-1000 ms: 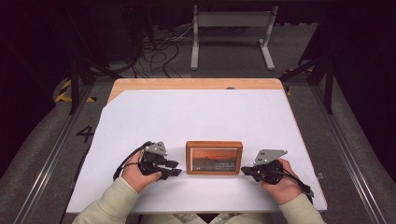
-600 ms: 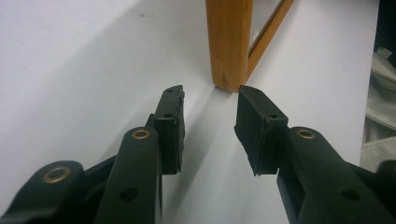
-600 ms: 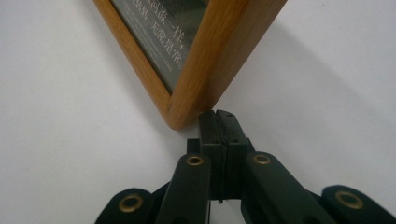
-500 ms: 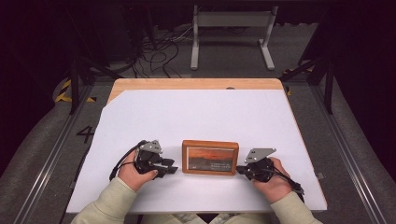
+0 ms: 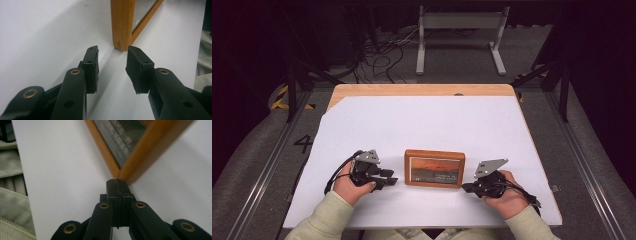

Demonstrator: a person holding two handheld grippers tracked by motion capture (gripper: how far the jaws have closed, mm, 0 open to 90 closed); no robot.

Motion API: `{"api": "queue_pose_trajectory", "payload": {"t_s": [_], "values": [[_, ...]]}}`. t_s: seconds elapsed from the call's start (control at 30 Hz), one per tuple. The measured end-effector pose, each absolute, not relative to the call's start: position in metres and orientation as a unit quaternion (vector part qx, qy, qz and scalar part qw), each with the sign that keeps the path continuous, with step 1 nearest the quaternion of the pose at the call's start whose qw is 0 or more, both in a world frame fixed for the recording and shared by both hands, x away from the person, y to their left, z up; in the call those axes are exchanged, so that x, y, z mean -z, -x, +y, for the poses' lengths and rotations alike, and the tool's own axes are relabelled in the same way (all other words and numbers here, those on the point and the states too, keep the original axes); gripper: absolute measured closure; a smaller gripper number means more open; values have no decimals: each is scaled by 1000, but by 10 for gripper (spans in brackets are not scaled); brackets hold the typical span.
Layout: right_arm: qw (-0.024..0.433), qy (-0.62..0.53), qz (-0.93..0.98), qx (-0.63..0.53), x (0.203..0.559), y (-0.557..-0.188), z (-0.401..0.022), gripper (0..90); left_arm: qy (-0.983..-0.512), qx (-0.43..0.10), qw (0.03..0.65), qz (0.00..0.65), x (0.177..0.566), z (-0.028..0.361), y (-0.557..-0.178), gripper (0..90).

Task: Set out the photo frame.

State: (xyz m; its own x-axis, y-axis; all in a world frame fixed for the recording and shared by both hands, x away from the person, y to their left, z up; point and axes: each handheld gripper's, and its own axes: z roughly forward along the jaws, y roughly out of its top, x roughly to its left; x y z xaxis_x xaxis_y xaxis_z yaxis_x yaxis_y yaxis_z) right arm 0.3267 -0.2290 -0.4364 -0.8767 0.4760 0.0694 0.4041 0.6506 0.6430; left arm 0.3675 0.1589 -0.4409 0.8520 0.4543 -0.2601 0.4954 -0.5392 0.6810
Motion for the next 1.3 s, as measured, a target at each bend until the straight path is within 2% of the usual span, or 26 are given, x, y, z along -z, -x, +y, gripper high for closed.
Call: {"api": "queue_pose_trajectory", "payload": {"t_s": [0.13, 0.27, 0.4, 0.5, 0.6, 0.7, 0.9, 1.0, 1.1, 1.3], "values": [[47, -233, 911, -336, 446, -331, -219, 900, -877, 28, 396, 269, 441, 157, -367, 622], [64, -236, 909, -339, 447, -333, -219, 900, -877, 26, 397, 269, 441, 158, -367, 622], [71, -236, 901, -358, 438, -329, -226, 900, -873, 26, 402, 274, 440, 160, -367, 614], [93, -241, 883, -392, 421, -329, -239, 900, -873, 17, 405, 271, 437, 162, -366, 596], [113, -252, 866, -417, 411, -331, -250, 796, -871, -1, 410, 271, 434, 165, -365, 566], [136, -267, 851, -432, 404, -335, -262, 730, -867, -17, 412, 278, 432, 173, -366, 537], [179, -305, 821, -448, 395, -344, -286, 514, -855, -52, 422, 296, 428, 192, -372, 473], [186, -313, 816, -449, 393, -346, -290, 485, -849, -58, 426, 306, 428, 197, -373, 443], [204, -337, 802, -449, 391, -354, -307, 391, -840, -66, 433, 320, 429, 208, -378, 436], [213, -359, 793, -444, 397, -369, -329, 313, -833, -85, 435, 332, 431, 218, -383, 389]]}}
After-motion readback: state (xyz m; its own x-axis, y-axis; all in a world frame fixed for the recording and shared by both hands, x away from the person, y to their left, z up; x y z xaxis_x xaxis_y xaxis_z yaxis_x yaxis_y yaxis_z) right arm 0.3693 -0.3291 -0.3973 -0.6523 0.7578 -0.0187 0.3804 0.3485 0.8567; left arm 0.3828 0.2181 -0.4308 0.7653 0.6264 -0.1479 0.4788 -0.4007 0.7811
